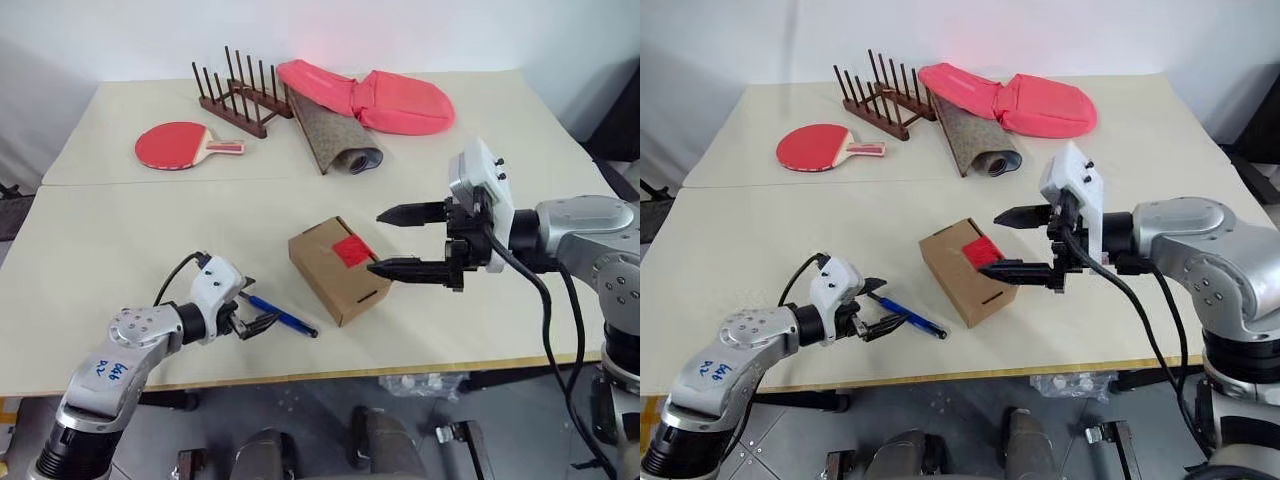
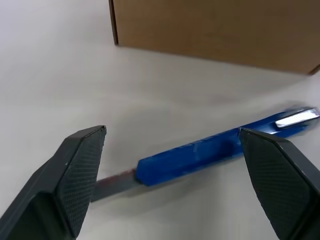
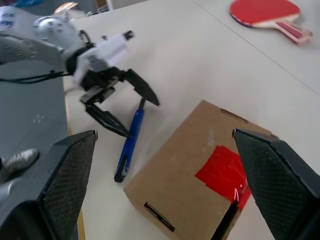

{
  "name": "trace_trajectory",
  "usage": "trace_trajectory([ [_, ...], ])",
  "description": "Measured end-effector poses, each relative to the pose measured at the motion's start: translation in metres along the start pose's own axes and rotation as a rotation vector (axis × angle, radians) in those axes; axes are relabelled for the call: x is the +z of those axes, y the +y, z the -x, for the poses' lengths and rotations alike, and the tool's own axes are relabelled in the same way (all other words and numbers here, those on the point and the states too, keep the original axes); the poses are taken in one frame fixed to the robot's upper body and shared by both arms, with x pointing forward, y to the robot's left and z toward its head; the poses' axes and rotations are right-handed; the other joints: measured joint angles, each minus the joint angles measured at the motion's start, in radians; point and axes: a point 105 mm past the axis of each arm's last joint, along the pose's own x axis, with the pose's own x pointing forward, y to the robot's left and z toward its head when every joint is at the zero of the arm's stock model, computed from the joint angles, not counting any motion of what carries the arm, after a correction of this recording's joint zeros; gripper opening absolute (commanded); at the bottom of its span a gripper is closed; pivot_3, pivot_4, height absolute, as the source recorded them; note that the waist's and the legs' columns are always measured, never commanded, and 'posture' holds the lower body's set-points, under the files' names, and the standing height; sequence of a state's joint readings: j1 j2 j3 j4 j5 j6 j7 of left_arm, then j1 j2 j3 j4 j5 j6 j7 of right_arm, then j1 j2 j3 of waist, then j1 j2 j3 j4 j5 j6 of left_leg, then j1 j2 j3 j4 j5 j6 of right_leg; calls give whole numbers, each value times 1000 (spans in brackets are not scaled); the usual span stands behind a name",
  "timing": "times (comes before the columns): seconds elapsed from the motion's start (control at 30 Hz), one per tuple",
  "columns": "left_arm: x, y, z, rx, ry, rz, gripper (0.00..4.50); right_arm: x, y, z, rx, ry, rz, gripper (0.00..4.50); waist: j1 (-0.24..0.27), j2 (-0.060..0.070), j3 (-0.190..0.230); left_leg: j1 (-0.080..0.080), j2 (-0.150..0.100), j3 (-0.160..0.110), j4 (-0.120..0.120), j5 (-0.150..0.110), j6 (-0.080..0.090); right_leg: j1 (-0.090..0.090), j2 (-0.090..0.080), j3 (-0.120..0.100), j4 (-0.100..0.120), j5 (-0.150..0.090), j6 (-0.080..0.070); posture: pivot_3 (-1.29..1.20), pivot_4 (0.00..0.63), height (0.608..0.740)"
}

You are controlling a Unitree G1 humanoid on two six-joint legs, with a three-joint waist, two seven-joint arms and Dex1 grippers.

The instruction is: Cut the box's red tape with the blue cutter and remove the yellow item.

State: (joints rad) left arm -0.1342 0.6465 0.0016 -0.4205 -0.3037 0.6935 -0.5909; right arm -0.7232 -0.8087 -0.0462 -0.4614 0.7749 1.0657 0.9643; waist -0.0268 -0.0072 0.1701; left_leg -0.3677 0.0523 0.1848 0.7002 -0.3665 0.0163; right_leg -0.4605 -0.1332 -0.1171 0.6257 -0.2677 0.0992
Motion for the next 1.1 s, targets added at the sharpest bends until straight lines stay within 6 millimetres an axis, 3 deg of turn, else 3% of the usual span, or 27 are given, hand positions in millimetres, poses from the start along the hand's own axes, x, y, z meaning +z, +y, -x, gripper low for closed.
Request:
trace_trajectory([
  [0.2,0,5,0,19,4,-54,4481,1,-5,0,-18,-12,11,4500,1,0,0,0,0,0,0,0,0,0,-1,0,0,0,0,0,150,740],
  [0.4,-18,2,18,2,100,-130,4481,0,-7,0,-31,-11,8,4500,-2,0,0,2,1,1,0,0,0,0,-1,1,1,0,-1,0,150,740],
  [0.7,-25,-2,34,28,120,-134,4481,-1,-8,-3,-21,1,3,4500,-3,1,-1,3,4,2,0,0,0,0,0,1,0,1,-3,0,150,740],
  [0.83,-19,3,33,53,62,6,4481,-2,-12,-2,-30,-2,0,4500,0,0,-1,1,7,2,1,0,1,0,1,0,0,2,-4,0,150,740],
  [1.0,29,23,34,176,-173,97,4481,3,-13,-2,-33,-9,21,4500,5,0,0,-1,3,1,3,0,1,0,0,0,-1,4,-2,0,150,740],
  [1.1,22,21,31,207,-159,100,4481,3,-14,-2,-33,-9,19,4500,0,-1,0,-1,2,2,2,0,1,0,0,0,-2,4,-1,0,150,740],
])
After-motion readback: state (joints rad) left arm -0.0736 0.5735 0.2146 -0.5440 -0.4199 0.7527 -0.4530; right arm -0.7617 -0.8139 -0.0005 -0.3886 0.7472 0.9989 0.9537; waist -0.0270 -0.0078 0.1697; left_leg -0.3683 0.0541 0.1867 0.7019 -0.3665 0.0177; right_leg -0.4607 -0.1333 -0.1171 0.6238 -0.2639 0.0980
